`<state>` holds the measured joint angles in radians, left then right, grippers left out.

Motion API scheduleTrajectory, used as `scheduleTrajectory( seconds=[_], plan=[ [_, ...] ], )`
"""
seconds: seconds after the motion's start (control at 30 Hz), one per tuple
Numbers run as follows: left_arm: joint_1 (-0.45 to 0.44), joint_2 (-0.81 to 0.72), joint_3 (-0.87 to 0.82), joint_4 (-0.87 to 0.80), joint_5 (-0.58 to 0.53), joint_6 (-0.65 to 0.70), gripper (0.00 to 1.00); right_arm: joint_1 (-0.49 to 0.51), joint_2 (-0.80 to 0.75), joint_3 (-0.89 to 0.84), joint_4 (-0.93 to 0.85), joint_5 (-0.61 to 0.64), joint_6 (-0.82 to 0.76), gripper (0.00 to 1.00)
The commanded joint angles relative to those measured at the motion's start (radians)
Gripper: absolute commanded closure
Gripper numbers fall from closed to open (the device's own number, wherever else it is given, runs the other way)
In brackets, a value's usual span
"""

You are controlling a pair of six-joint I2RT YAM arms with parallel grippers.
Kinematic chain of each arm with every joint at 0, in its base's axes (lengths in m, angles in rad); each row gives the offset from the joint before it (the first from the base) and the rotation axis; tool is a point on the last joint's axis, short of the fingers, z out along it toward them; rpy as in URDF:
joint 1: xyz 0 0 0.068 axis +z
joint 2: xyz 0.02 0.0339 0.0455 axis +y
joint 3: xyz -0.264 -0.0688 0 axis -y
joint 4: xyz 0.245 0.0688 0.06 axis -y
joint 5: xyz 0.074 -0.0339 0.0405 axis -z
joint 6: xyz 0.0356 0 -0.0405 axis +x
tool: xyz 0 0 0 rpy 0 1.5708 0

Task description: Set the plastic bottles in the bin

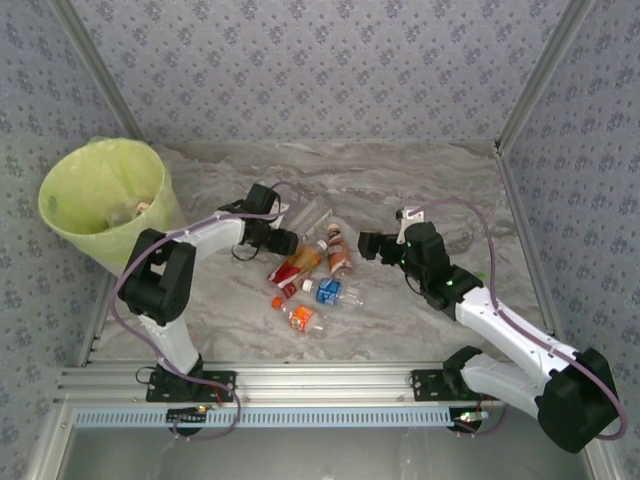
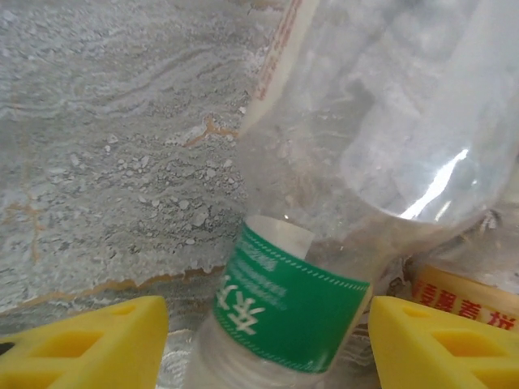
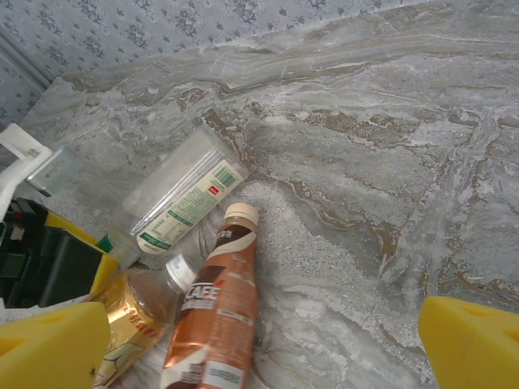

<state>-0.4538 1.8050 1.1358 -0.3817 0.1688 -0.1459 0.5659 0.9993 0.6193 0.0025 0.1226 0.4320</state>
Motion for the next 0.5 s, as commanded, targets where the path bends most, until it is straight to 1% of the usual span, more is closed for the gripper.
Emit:
scheduleTrajectory(
  seconds=[0.0, 0.13, 0.27, 0.47],
  plan=[
    [-0.002, 0.038, 0.019, 0.031, 0.016, 0.013, 0.35, 0.008, -0.004, 0.015, -0.017, 0.004, -0.016, 0.0],
    [0.0, 0.075, 0.033, 0.045, 0.02, 0.009, 0.38, 0.009, 0.006, 0.025, -0.022, -0.004, -0.024, 0.0],
    [-0.002, 0.069, 0.035, 0.057, 0.007, 0.011, 0.51, 0.009, 0.018, 0.035, -0.027, -0.014, -0.024, 0.0],
    [-0.002, 0.008, 0.015, 0.061, -0.03, 0.005, 0.63, 0.011, 0.032, 0.033, -0.027, -0.014, -0.017, 0.0]
  ],
)
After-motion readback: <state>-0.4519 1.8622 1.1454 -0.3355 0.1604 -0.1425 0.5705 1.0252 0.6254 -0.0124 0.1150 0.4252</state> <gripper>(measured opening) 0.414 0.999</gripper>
